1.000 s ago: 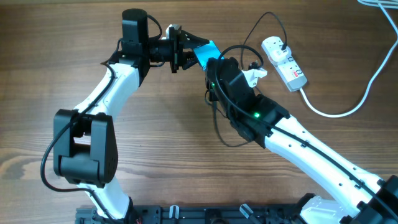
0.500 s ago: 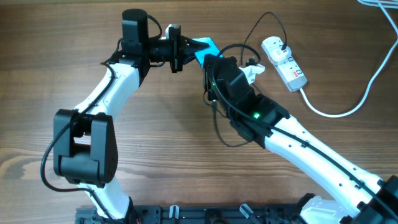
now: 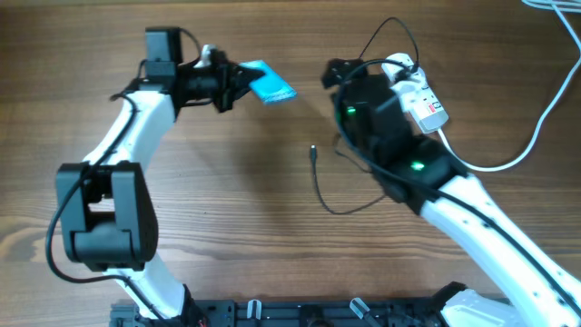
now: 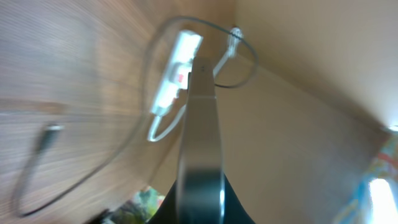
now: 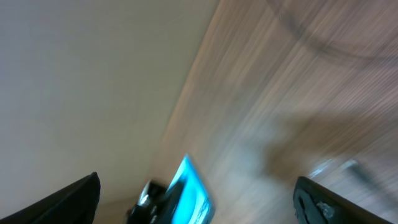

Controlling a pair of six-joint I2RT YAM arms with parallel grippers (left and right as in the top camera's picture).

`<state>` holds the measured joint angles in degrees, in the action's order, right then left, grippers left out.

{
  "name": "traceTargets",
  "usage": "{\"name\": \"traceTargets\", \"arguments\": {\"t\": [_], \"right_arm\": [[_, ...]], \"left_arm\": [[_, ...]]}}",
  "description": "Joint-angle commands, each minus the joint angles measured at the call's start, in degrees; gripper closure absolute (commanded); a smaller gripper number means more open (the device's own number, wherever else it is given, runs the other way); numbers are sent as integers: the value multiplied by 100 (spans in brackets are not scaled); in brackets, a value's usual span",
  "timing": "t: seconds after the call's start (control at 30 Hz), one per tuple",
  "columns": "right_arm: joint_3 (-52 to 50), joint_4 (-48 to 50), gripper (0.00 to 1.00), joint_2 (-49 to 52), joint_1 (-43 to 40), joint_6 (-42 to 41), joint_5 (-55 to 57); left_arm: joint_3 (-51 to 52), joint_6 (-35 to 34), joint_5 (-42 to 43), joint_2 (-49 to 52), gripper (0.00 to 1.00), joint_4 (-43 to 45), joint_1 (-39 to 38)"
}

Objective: Plug charger to phone and switch on socket

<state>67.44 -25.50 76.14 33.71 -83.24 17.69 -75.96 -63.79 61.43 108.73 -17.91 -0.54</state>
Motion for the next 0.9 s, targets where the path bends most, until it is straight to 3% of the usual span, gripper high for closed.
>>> {"name": "traceTargets", "arguments": {"t": [0.0, 0.07, 0.2, 0.37, 0.47, 0.5, 0.6, 0.7, 0.87], "right_arm": [[107, -227, 1, -251, -437, 3016, -463], [72, -505, 0, -157, -518, 3993, -767], [35, -1384, 0, 129, -525, 4328, -634], [33, -1709, 0, 769, -525, 5761, -1543], [33, -1823, 1, 1322, -522, 5755, -1897], [33, -1860, 5, 1491, -522, 5759, -2009], [33, -1873, 31, 1908, -522, 5759, -2170], [33, -1792, 53, 2356, -518, 5777, -2214], [33, -1574, 50, 2927, -284, 6072, -2223]], "left_arm": [[-11, 2079, 68, -170, 96, -660, 317], [-11, 2728, 63, -258, 96, -887, 339], [-15, 3528, -133, -636, 96, -1213, 321], [-227, 3963, -2479, -1486, 96, -2463, 321], [-417, 3956, -3871, -1989, 96, -3174, 345], [-417, 3871, -4406, -2107, 96, -3298, 345], [-417, 3077, -6022, -2240, 96, -3709, 356], [-413, 2717, -6384, -2236, 96, -3934, 426], [-413, 2686, -6387, -2236, 96, -3980, 457]]}}
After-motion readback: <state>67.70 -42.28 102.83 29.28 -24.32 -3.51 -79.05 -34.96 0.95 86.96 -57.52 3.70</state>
